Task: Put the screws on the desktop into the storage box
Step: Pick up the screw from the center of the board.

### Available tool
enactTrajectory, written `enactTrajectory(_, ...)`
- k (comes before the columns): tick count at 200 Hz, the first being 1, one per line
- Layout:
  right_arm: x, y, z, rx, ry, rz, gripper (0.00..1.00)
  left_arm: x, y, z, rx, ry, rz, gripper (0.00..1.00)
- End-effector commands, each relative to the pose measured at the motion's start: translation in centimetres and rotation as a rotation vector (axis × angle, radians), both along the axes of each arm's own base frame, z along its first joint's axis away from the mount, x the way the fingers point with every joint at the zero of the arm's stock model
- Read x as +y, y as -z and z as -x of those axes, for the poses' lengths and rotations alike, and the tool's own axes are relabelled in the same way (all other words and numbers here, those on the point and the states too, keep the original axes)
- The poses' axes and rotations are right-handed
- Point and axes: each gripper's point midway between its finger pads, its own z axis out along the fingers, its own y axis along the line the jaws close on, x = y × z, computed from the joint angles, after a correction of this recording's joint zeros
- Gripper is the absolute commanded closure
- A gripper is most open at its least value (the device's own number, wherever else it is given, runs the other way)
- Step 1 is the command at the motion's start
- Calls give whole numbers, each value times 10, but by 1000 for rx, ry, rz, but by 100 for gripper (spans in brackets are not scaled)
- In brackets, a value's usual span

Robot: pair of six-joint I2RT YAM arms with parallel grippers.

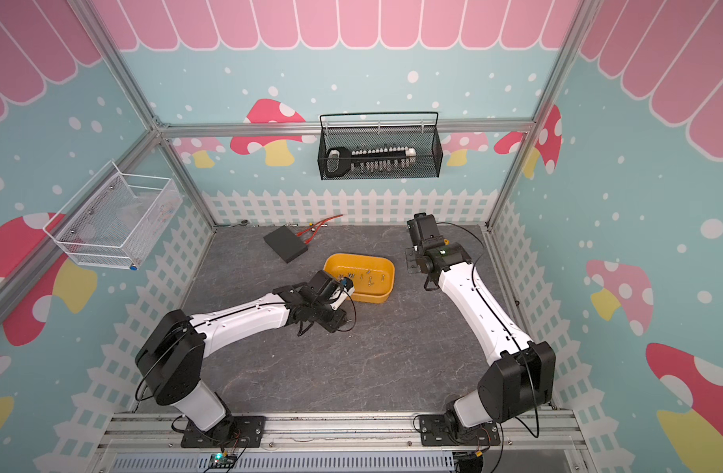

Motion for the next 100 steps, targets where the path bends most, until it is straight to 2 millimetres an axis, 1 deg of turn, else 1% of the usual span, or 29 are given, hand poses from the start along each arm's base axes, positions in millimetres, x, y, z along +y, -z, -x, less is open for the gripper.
enactTrajectory(1, -3, -6, 2, -28, 6, -19, 73, -4, 4, -9, -36, 32, -47, 58)
enactTrajectory(15, -4, -5, 3, -29, 6, -18, 73, -5, 10, -12, -39, 31, -67, 59)
enactTrajectory(38, -5, -3, 2, -26, 10, -10, 73, -9, 13, -18, -51, 39, -86, 58)
enactTrajectory(57, -6, -1, 2, -23, 8, -6, 73, -13, 16, -19, -52, 50, -95, 59)
enactTrajectory(100, -4, -2, 1, -25, -1, -7, 73, -18, 30, -20, -39, 61, -125, 59)
